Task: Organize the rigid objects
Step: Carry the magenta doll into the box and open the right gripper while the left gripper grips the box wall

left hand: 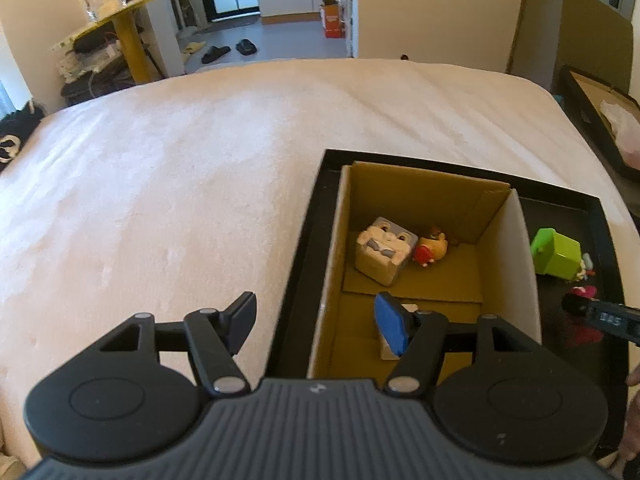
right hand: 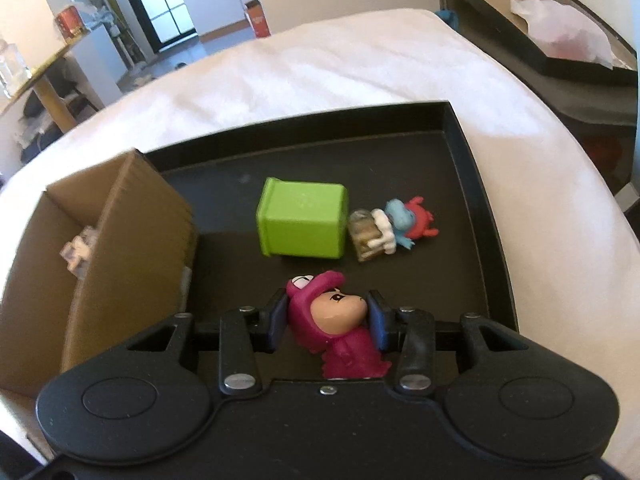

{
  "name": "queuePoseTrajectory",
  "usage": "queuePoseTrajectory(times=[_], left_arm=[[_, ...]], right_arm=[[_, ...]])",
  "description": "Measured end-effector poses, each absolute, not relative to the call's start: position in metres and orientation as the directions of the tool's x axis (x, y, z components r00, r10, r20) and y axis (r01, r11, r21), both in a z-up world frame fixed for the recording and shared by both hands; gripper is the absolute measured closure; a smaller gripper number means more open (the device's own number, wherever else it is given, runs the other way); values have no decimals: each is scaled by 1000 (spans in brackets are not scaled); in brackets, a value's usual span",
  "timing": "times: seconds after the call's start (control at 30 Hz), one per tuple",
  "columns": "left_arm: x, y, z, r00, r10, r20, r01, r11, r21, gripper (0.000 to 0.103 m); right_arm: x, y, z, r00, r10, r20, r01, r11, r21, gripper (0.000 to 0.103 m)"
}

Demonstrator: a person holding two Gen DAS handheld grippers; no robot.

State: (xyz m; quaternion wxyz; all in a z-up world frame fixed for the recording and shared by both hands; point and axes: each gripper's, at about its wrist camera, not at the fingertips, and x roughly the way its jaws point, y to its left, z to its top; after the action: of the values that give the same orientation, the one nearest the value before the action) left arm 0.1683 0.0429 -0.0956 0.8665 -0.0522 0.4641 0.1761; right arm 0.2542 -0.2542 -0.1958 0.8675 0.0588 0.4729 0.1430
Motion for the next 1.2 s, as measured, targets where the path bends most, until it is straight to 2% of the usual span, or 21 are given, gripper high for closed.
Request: queuePoseTrajectory(times=[0.63, 1.2], left_arm=[[150, 59, -103, 534, 189, -824, -323, 946, 8, 39], [142, 69, -113, 580, 114, -807, -281, 957, -67, 39]], right_arm=[[243, -219, -124, 585, 442, -680, -348, 894, 283, 62], [235, -169, -111, 578, 518, -630, -451, 847, 282, 62]])
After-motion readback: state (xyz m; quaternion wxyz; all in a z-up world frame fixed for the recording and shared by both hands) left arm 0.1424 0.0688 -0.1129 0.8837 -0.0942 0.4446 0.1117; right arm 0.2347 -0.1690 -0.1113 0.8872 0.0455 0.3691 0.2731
